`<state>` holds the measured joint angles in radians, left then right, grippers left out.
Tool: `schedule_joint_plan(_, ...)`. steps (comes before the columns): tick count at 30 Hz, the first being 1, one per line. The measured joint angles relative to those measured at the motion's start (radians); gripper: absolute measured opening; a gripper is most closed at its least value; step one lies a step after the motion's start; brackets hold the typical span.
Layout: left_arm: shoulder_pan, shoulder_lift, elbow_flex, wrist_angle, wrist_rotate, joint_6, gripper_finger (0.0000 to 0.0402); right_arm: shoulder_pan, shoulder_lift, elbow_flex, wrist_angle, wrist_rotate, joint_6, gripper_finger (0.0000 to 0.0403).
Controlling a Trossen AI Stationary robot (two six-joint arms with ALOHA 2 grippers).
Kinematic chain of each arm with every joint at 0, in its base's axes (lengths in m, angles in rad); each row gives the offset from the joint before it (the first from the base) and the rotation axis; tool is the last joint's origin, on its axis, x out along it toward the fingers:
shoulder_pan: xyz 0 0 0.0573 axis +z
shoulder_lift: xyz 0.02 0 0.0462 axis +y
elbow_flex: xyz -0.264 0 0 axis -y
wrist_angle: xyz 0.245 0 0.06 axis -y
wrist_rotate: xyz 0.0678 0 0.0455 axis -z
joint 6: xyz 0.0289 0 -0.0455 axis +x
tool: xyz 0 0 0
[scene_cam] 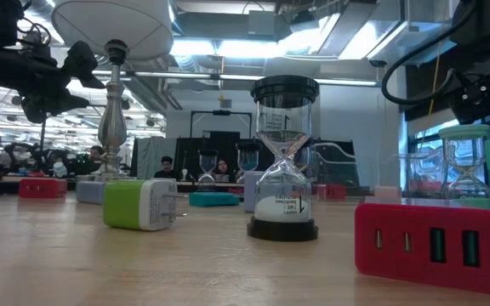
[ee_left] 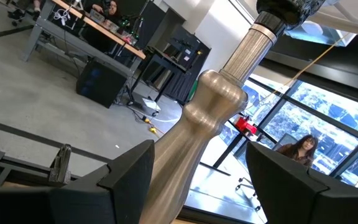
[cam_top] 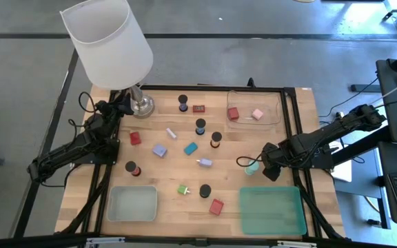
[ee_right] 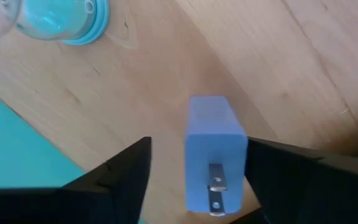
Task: Pick & Place Office items
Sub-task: Put the right blue charger adapter into the transparent bin
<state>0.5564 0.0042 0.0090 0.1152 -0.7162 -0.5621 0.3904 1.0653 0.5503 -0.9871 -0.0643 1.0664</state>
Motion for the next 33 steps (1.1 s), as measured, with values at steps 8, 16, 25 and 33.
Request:
schedule_joint_plan(8, 0.000, 0.000, 0.000, 0.000, 0.000, 0.000, 0.0251, 0.000, 0.000, 0.000, 0.001, 0.009, 0.041, 0.0122)
schedule_joint_plan(16, 0.000, 0.000, 0.000, 0.000, 0.000, 0.000, 0.0251, 0.000, 0.000, 0.077, -0.001, 0.048, 0.083, 0.0122)
schedule_joint_plan(25, 0.000, 0.000, 0.000, 0.000, 0.000, 0.000, 0.0251, -0.038, 0.000, 0.430, -0.295, 0.394, 0.007, 0.0133)
schedule_joint_plan(33, 0.000, 0.000, 0.000, 0.000, 0.000, 0.000, 0.0251, -0.186, 0.016, 0.641, -0.263, 0.714, -0.113, 0.0130)
